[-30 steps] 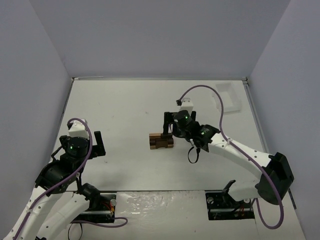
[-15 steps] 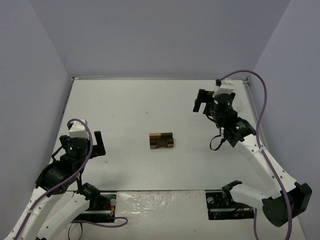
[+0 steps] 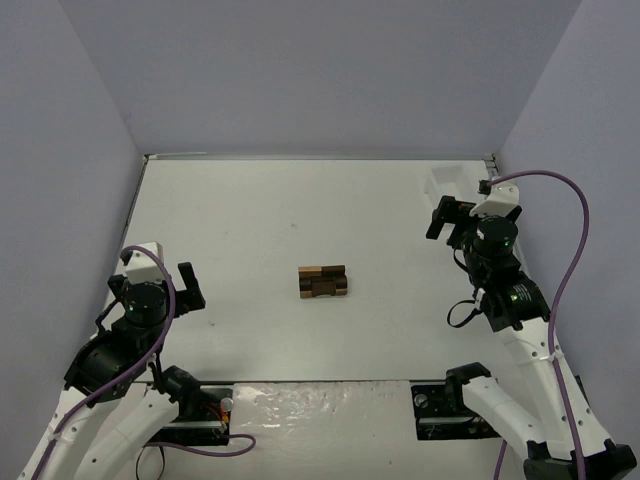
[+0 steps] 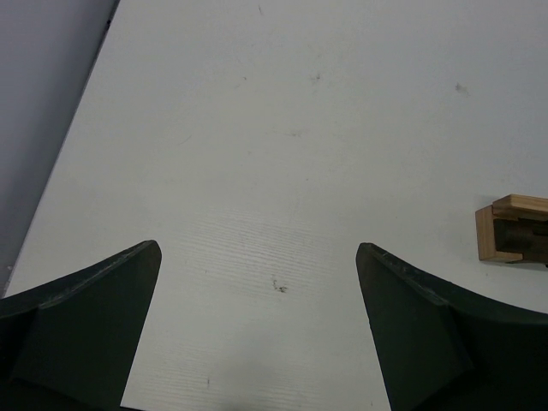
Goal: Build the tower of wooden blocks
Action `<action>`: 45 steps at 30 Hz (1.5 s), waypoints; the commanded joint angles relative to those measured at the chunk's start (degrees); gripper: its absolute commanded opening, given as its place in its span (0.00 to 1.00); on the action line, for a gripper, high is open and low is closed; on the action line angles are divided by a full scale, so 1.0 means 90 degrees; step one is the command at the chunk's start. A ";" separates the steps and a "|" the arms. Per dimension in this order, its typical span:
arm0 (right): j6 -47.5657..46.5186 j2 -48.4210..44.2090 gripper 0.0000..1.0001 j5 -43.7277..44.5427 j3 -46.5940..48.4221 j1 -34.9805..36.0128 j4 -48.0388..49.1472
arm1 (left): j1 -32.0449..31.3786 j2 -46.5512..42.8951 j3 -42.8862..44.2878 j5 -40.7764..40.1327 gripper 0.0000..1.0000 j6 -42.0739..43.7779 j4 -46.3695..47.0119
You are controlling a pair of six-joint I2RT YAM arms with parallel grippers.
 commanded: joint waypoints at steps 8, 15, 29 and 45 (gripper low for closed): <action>0.0003 -0.1023 1.00 0.0534 -0.0660 -0.0010 0.0195 | -0.0008 0.0176 -0.0052 -0.0271 0.97 0.0087 0.0494; -0.0004 -0.1327 1.00 0.0519 -0.0917 -0.0010 0.0186 | 0.0001 0.0313 -0.0042 -0.0180 0.97 0.0085 0.0498; 0.0180 -0.1373 1.00 0.0440 -0.1170 -0.0012 0.0206 | 0.0003 0.0401 -0.0060 -0.0152 0.97 0.0098 0.0518; 0.0133 -0.1371 1.00 0.0463 -0.1196 0.0007 0.0224 | 0.0050 0.0575 -0.0072 0.0059 0.97 0.0181 0.0604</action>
